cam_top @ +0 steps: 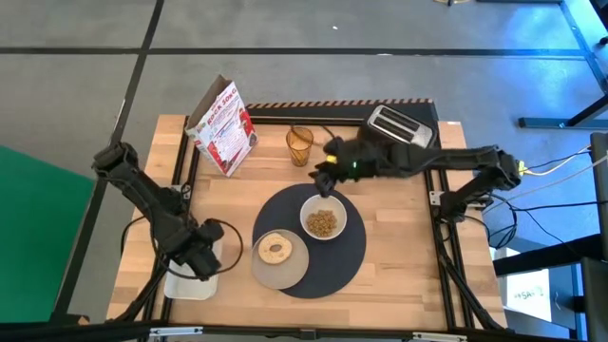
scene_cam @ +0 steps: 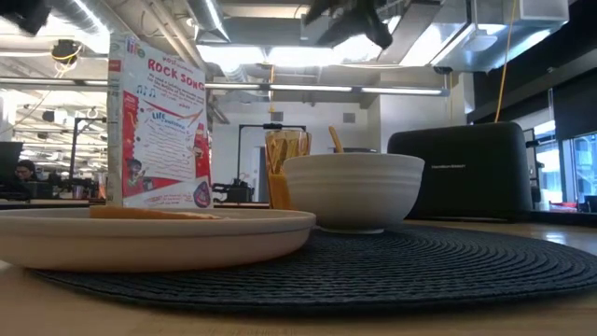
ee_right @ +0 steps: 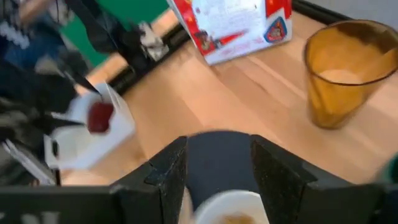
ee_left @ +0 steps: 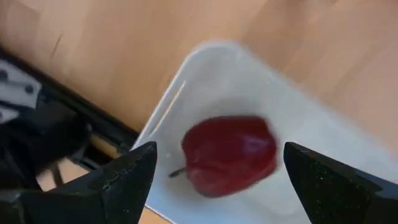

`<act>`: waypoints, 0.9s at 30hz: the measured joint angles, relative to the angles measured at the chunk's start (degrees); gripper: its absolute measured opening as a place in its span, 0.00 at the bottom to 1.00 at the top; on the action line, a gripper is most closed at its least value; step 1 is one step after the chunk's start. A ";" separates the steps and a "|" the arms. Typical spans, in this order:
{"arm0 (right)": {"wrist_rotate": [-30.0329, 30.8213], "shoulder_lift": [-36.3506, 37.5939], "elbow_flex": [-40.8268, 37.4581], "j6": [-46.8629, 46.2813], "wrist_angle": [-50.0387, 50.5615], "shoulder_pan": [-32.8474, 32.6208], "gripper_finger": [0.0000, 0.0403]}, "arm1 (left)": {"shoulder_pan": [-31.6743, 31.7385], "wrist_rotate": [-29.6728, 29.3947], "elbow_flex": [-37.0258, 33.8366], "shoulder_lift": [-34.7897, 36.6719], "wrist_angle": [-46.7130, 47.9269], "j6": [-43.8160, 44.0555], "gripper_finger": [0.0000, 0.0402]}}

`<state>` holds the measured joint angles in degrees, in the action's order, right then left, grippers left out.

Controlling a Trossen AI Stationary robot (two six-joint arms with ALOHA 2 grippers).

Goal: Arrange a breakfast setting
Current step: Put the red apple on the gray plate

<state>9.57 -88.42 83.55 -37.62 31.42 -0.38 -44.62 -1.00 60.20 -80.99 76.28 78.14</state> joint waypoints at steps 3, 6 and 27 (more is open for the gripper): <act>6.62 -0.86 0.00 -6.92 -2.93 -3.96 0.41 | -0.95 4.76 -4.53 0.79 -3.00 -6.69 0.83; 12.12 -1.52 0.00 -12.43 -6.41 -7.35 0.41 | -1.71 8.16 -7.75 1.23 -4.58 -13.35 0.80; 32.92 -2.67 0.00 -28.14 -8.81 -19.99 0.41 | -3.00 2.05 -12.57 1.62 -4.80 -54.02 0.79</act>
<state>42.49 -91.09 83.55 -65.76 22.61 -20.37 -47.62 1.04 47.64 -79.37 71.48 24.12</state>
